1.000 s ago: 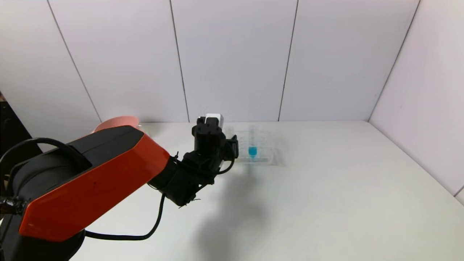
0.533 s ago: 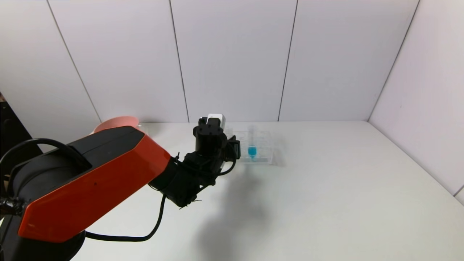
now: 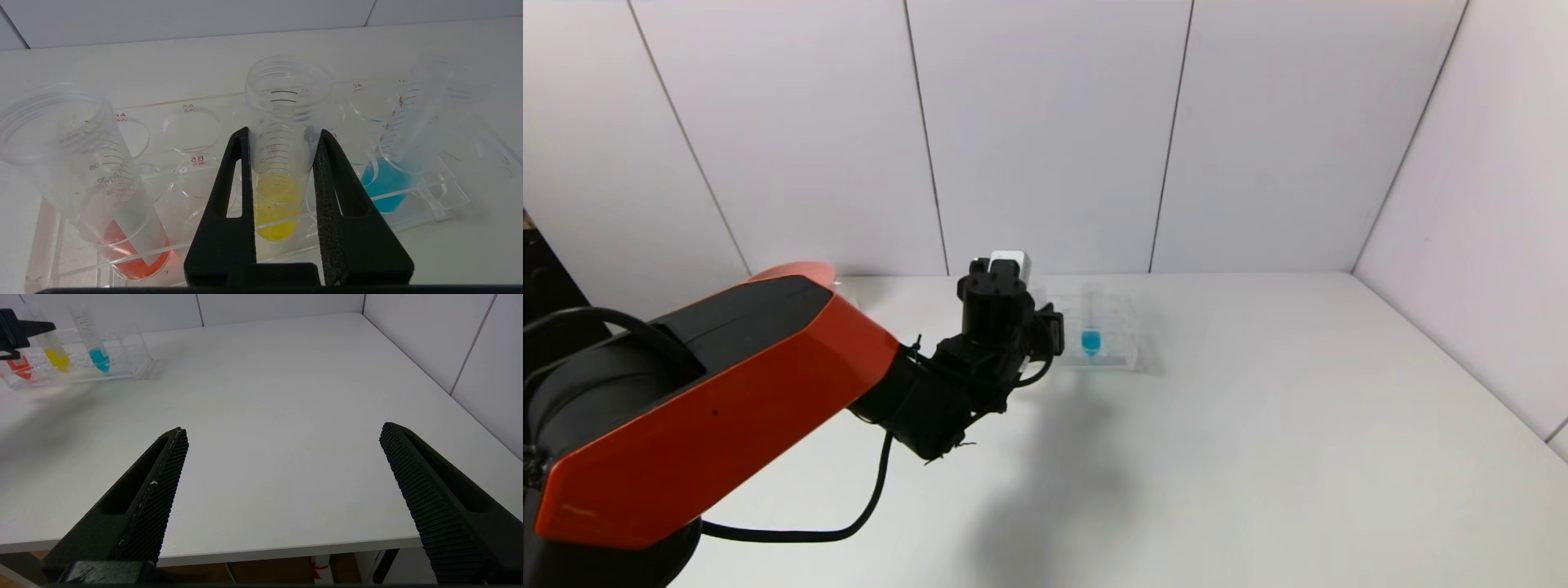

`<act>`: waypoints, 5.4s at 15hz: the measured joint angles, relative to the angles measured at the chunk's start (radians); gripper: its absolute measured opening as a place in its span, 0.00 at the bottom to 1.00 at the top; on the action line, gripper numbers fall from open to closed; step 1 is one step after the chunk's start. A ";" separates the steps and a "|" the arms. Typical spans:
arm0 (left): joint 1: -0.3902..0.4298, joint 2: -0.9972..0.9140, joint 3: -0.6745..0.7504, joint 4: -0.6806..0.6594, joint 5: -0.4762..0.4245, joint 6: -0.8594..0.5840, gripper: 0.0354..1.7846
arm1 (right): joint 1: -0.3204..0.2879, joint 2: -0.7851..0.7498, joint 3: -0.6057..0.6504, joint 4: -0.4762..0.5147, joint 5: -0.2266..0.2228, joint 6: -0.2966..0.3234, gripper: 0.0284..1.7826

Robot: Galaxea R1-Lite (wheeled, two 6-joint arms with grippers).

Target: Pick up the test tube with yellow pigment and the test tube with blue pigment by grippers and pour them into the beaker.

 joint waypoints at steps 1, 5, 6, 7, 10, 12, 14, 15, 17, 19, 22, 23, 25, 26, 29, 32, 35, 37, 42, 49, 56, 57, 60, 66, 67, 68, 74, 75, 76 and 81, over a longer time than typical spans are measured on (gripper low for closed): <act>0.000 -0.014 -0.004 0.011 0.001 0.002 0.23 | 0.000 0.000 0.000 0.000 0.000 0.000 0.96; -0.010 -0.078 -0.026 0.111 0.000 0.007 0.23 | 0.000 0.000 0.000 0.000 0.000 0.000 0.96; -0.014 -0.088 -0.034 0.136 -0.003 0.009 0.23 | 0.000 0.000 0.000 0.000 0.000 0.001 0.96; -0.015 -0.094 -0.044 0.156 -0.004 0.012 0.23 | 0.000 0.000 0.000 0.000 0.000 0.001 0.96; -0.017 -0.110 -0.090 0.215 -0.007 0.023 0.23 | 0.000 0.000 0.000 0.000 0.000 0.000 0.96; -0.019 -0.120 -0.120 0.253 -0.009 0.024 0.23 | 0.000 0.000 0.000 0.000 0.000 0.000 0.96; -0.020 -0.134 -0.133 0.279 -0.009 0.024 0.23 | 0.000 0.000 0.000 0.000 0.000 0.000 0.96; -0.022 -0.143 -0.136 0.290 -0.010 0.024 0.23 | 0.000 0.000 0.000 0.000 0.000 0.001 0.96; -0.027 -0.170 -0.137 0.313 -0.010 0.027 0.23 | 0.000 0.000 0.000 0.000 0.000 0.000 0.96; -0.026 -0.213 -0.138 0.350 -0.009 0.028 0.23 | 0.000 0.000 0.000 0.000 0.000 0.000 0.96; -0.011 -0.321 -0.137 0.449 -0.009 0.028 0.23 | 0.000 0.000 0.000 0.000 0.000 0.000 0.96; 0.004 -0.368 -0.137 0.496 -0.010 0.028 0.23 | 0.000 0.000 0.000 0.000 0.000 0.000 0.96; 0.049 -0.463 -0.129 0.583 -0.013 0.032 0.23 | 0.000 0.000 0.000 0.000 0.000 0.000 0.96; 0.082 -0.506 -0.121 0.621 -0.019 0.035 0.23 | 0.000 0.000 0.000 0.000 0.000 0.000 0.96; 0.249 -0.636 -0.060 0.708 -0.096 0.044 0.23 | 0.000 0.000 0.000 0.000 0.000 0.000 0.96; 0.484 -0.743 0.027 0.736 -0.246 0.066 0.23 | 0.000 0.000 0.000 0.000 0.000 0.000 0.96; 0.692 -0.803 0.093 0.740 -0.418 0.084 0.23 | 0.000 0.000 0.000 0.000 0.000 0.000 0.96; 0.809 -0.821 0.116 0.737 -0.523 0.088 0.23 | 0.000 0.000 0.000 0.000 0.000 0.000 0.96; 0.907 -0.820 0.127 0.734 -0.623 0.089 0.23 | 0.000 0.000 0.000 0.000 0.000 0.001 0.96; 0.931 -0.737 0.131 0.629 -0.642 0.148 0.23 | 0.000 0.000 0.000 0.000 0.000 0.000 0.96; 0.935 -0.586 0.073 0.543 -0.823 0.226 0.23 | 0.000 0.000 0.000 0.000 0.000 0.000 0.96; 0.939 -0.562 0.054 0.549 -0.847 0.269 0.23 | 0.000 0.000 0.000 0.000 0.000 0.000 0.96; 0.945 -0.497 -0.012 0.624 -0.938 0.397 0.23 | 0.000 0.000 0.000 0.000 0.000 0.000 0.96; 0.958 -0.398 -0.264 0.953 -1.016 0.752 0.23 | 0.000 0.000 0.000 0.000 0.000 0.000 0.96; 0.963 -0.374 -0.335 1.047 -1.026 0.851 0.23 | 0.000 0.000 0.000 0.000 0.000 0.000 0.96; 0.967 -0.351 -0.400 1.134 -1.032 0.944 0.23 | 0.000 0.000 0.000 0.000 0.000 0.001 0.96; 0.972 -0.214 -0.682 1.514 -1.030 1.464 0.23 | 0.000 0.000 0.000 0.000 0.000 0.001 0.96; 0.970 -0.198 -0.708 1.536 -1.026 1.527 0.23 | 0.000 0.000 0.000 0.000 0.000 0.000 0.96; 0.966 -0.184 -0.730 1.556 -1.024 1.571 0.23 | 0.000 0.000 0.000 0.000 0.000 0.000 0.96; 0.927 -0.153 -0.768 1.567 -0.930 1.630 0.23 | 0.000 0.000 0.000 0.000 0.000 0.000 0.96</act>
